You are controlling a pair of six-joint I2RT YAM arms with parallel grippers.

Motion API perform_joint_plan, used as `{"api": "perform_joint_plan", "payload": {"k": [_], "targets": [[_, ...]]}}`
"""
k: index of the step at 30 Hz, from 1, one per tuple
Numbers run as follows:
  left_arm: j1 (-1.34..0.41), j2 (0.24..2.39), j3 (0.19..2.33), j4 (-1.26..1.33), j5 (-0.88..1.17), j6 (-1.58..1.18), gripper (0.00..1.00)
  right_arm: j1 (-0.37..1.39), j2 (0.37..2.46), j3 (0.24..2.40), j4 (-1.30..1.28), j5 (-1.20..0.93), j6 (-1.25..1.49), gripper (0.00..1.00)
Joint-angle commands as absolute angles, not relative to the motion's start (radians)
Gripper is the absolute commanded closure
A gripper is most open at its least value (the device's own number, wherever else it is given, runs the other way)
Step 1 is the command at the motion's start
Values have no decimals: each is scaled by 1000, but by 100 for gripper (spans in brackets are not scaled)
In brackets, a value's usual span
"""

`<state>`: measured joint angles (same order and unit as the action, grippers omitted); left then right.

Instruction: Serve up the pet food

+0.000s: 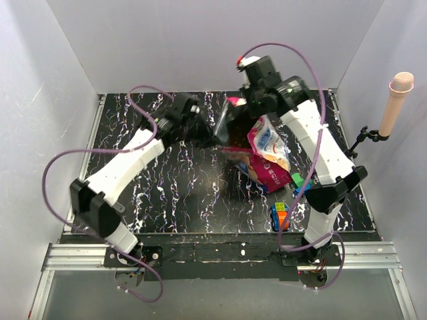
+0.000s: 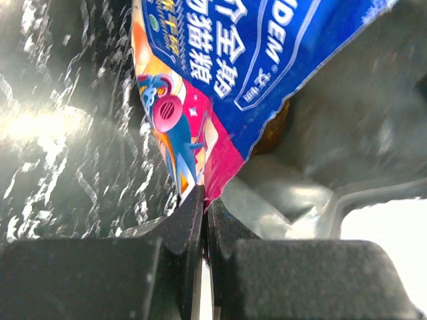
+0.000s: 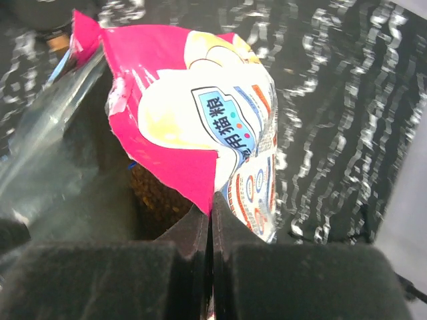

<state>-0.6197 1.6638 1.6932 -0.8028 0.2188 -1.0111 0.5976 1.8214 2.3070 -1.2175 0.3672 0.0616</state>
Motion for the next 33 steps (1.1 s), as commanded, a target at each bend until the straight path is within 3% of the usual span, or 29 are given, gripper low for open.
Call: {"api": "perform_joint_plan", "payload": {"k": [1,7,12,18,21,24,27,31,33], "targets": [[-618,1360,1435,-825,157,-1025,100,765,1796,2271,-1054,259,99,99],[-612,1158,1157,-891,156,-982,100,885,1756,2054,-997,210,150,99],[-611,1046,1094,-922,149,-979,100,897,1772,2069,-999,134,133,99],[-611,924,1140,-1064,85,-936,38,907,1749,2040,-1002,75,140,99],[-609,819,1167,-1182,-21,-971,22,911,1695,1978,-970,51,149,99],[-609,807,1125,-1245,-34,-1092,24,911,1657,1922,-947,18,163,99],[-606,851,1060,-1244,-37,-1219,37,911,1646,1899,-951,11,175,99],[-562,913,985,-1057,-29,-1278,42,911,1634,1884,-960,8,192,99],[-474,960,890,-894,126,-1311,49,911,1626,1873,-954,8,202,99]]}}
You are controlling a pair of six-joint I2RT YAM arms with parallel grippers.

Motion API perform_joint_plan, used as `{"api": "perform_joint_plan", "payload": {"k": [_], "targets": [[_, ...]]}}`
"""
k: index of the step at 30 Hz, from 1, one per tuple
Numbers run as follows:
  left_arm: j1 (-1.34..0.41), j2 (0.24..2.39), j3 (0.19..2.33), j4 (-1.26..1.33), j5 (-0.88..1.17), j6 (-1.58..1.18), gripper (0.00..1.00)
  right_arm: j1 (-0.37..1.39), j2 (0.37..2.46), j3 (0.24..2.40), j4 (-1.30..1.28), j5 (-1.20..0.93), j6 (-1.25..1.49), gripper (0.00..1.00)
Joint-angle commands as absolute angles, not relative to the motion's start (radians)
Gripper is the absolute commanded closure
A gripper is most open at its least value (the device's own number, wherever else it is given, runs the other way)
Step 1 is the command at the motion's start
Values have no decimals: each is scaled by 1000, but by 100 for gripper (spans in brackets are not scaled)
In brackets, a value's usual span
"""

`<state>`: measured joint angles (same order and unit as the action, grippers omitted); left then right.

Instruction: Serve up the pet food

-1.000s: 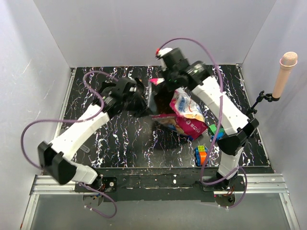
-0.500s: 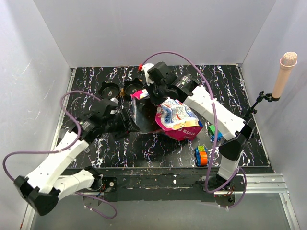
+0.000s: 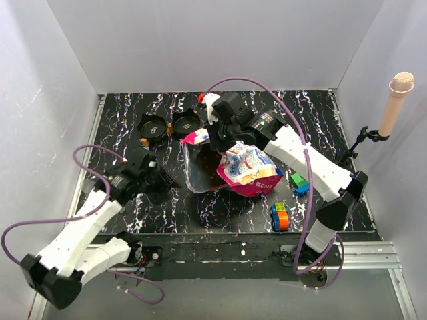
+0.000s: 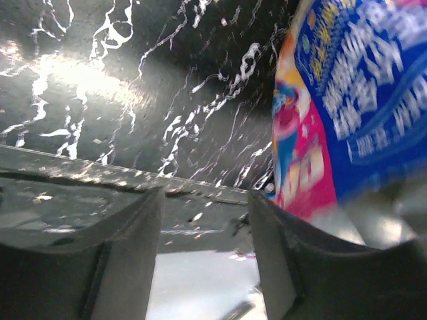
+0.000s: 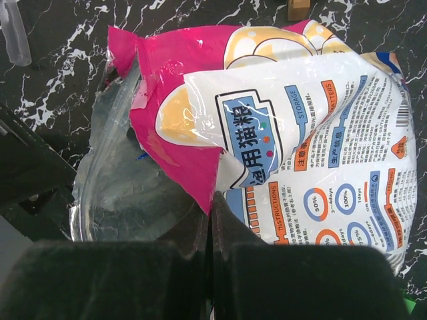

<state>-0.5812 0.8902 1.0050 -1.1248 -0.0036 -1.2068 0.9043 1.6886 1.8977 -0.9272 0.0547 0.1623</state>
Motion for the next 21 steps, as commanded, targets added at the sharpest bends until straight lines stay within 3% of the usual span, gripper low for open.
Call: {"api": "perform_joint_plan", "payload": {"k": [1,5,12,14,17,21], "targets": [[-427,992,811,-770,215,-1337,56,911,1621,1867,-950,-21,213,99],[-416,1168,608,-150,337,-1492,67,913,1609,1836,-943,-51,235,99],[-549,1710,773,330,373,-1616,68,913,1505,1665,-888,-89,222,99],[-581,1858,833,542,373,-1664,73,913,1445,1579,-858,-39,222,99],[-601,1989,974,558,393,-1625,74,868,1352,1436,-781,-35,187,99],[-559,2112,1080,637,491,-1653,74,862,1370,1419,-865,-8,103,99]]}}
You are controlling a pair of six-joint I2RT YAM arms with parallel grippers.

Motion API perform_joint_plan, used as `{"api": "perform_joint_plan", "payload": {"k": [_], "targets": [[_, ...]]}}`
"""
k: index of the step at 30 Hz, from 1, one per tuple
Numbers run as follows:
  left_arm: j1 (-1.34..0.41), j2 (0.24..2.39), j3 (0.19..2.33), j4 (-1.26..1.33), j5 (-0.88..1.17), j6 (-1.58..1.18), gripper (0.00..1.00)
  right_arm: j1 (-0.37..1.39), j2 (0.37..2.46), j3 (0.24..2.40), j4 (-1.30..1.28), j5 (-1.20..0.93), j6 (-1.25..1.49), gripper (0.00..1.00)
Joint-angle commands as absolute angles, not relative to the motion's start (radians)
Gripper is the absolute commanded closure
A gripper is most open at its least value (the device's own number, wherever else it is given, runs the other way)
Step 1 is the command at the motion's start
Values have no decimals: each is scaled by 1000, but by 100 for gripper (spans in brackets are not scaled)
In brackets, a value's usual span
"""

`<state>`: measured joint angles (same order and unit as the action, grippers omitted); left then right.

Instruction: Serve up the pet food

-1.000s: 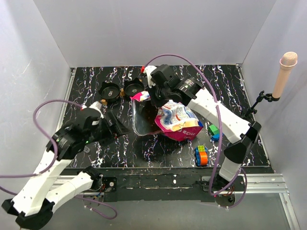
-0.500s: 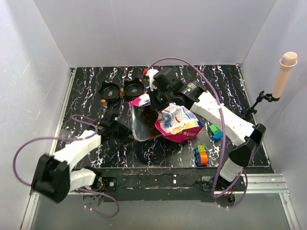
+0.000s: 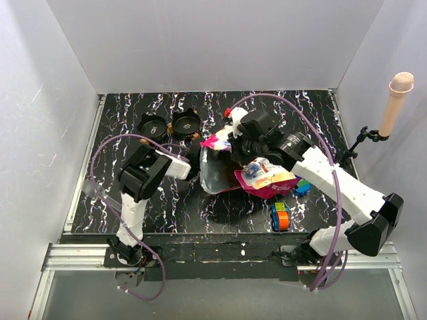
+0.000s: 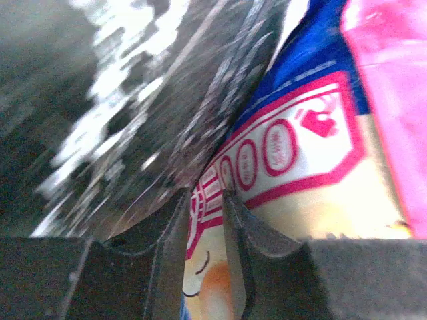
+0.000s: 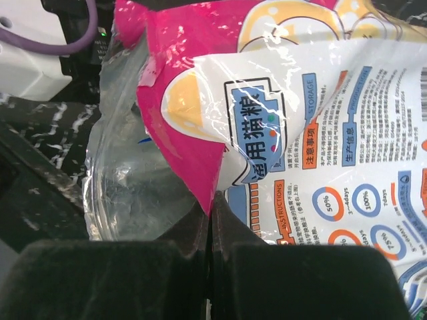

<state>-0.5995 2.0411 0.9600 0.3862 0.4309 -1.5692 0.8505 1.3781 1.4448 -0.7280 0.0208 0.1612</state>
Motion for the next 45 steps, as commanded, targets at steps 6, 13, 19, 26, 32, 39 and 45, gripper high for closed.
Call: {"api": "perform_joint_plan", "payload": {"k": [6,13,19,26,32,39,45], "targets": [[-468,1922,931,406,448,-1562,75,822,1355,1364,-787,8,135,99],[-422,1614,939,-240,382,-1231,71,789,1425,1440,-747,-60,123,99],[-404,1329,994,-795,145,-1085,63,779,1485,1571,-768,-80,139,99],[-186,1135,986,-1264,-170,-1049,10,781,1457,1585,-804,-106,247,99],[-2,1255,969,-1244,-325,-1041,2,781,1413,1559,-793,-189,344,99],[198,1497,1026,-1218,-399,-1017,2,782,1347,1545,-807,-235,367,99],[296,1546,991,-987,-307,-911,2,782,1284,1505,-810,-251,353,99]]}}
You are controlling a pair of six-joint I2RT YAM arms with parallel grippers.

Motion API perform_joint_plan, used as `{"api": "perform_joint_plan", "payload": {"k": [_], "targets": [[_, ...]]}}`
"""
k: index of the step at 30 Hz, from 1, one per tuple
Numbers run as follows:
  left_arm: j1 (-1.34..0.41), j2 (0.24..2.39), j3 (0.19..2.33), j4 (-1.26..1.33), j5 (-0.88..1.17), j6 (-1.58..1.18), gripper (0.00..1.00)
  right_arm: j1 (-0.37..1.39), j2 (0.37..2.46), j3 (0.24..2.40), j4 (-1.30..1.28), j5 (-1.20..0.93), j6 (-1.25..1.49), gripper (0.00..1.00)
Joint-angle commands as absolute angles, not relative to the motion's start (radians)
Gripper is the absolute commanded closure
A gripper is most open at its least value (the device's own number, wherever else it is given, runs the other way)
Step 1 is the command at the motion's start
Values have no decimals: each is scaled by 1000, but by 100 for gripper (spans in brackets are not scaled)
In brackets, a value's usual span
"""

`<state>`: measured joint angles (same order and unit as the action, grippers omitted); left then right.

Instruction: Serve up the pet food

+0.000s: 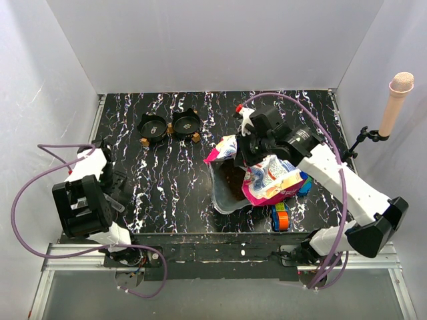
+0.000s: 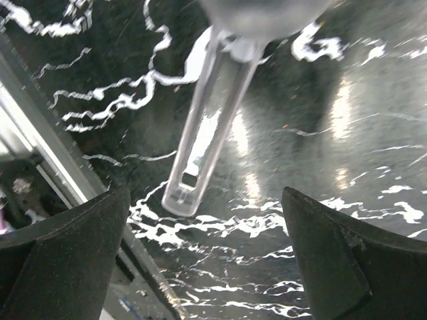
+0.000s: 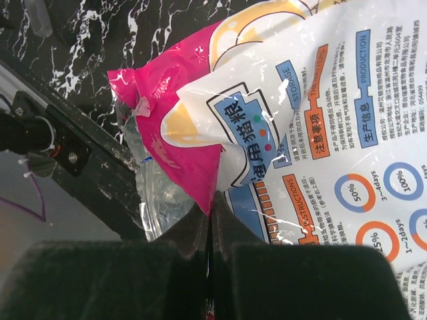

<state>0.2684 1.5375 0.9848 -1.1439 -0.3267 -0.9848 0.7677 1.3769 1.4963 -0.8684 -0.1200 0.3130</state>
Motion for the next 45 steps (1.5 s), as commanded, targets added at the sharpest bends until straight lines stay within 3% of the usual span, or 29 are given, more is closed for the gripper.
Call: {"api": "perform_joint_plan", "payload": {"k": [1,3,11,13,16,19,23,25,29,33,38,40,42,43,45], "targets": [[307,1554,977,-951,-289,-902,2,781,1278,1499,-805,-264,357,99],[339,1575,953,-924,-241,-916,2,782,1269,1496,-802,-264,357,99],[370,1562,851,-933,-236,-1029,21,782,1266,1523,-795,-232,336,99],[374,1554,841,-936,-247,-1034,32,782,1269,1534,-795,-233,341,99],[373,1531,835,-931,-203,-1003,60,782,1273,1552,-801,-224,341,99],[341,1491,801,-919,-123,-983,79,782,1278,1558,-801,-209,333,99],[163,1398,769,-907,-49,-988,93,782,1307,1580,-801,-201,325,99],[-20,1329,759,-908,-25,-1034,99,781,1325,1591,-795,-199,324,99],[-297,1200,712,-840,72,-1115,100,781,1367,1631,-793,-199,316,99],[-541,1222,686,-756,83,-1117,100,779,1382,1644,-790,-184,308,99],[-647,1321,730,-719,14,-991,98,778,1361,1612,-795,-169,302,99],[-652,1371,753,-733,-20,-928,90,775,1347,1595,-796,-170,302,99],[-653,1388,781,-761,-49,-885,70,772,1335,1583,-801,-173,305,99],[-652,1379,790,-775,-58,-881,56,772,1328,1575,-799,-173,305,99],[-652,1342,798,-796,-66,-897,41,772,1315,1563,-802,-169,305,99]]}}
